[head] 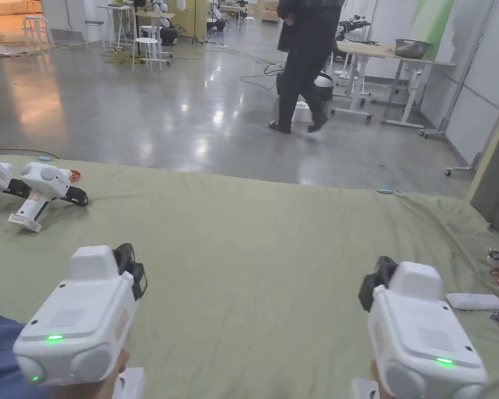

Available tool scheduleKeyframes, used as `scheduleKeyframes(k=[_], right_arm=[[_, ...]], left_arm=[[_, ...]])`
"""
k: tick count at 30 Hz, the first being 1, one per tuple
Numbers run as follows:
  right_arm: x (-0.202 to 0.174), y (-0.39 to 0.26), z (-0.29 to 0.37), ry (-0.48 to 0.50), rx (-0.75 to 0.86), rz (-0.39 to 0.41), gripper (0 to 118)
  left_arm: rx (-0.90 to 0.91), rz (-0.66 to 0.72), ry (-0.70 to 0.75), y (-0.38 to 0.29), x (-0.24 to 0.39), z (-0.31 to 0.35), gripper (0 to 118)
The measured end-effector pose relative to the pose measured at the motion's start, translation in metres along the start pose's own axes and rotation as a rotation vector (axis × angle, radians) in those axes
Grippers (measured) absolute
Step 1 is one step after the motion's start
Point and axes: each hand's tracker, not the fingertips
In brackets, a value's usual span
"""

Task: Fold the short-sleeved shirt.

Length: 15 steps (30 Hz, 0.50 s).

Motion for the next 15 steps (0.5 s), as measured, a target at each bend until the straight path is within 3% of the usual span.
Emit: scheduleKeyframes(k=[1,2,3,5,8,9,10,12,13,15], right_arm=[[-0.014,0.0,0.002,0.009,0.046,0.254,0],[-0.022,-0.003,0.004,0.03,0.08,0.45,0],[-0.028,-0.005,0.004,0.027,0.086,0.588,0],[-0.036,-0.015,0.002,0.006,0.103,0.83,0],[-0.04,-0.025,0.004,-0.023,0.114,1.082,0],[-0.04,-0.028,0.005,-0.021,0.11,1.121,0],[-0.039,-0.029,0.006,-0.001,0.114,1.112,0],[-0.037,-0.033,0.005,0.007,0.1,1.063,0],[-0.036,-0.035,0.004,0.005,0.079,1.015,0],[-0.033,-0.032,0.005,0.014,0.045,0.84,0]], left_arm=[[0.017,-0.18,0.01,0.001,0.013,0.004,0],[0.041,-0.296,-0.01,-0.001,0.019,0.007,0],[0.047,-0.353,-0.027,-0.002,0.02,0.009,0],[0.043,-0.568,0.008,-0.007,0.026,0.008,0],[0.063,-0.922,0.09,-0.022,0.031,0.004,0],[0.06,-1.005,0.1,-0.029,0.029,0.0,0],[0.071,-1.046,0.103,-0.034,0.027,-0.001,0],[0.07,-1.006,0.099,-0.033,0.025,-0.001,0],[0.063,-0.935,0.088,-0.031,0.022,0.0,0],[0.045,-0.754,0.07,-0.024,0.019,0.001,0]])
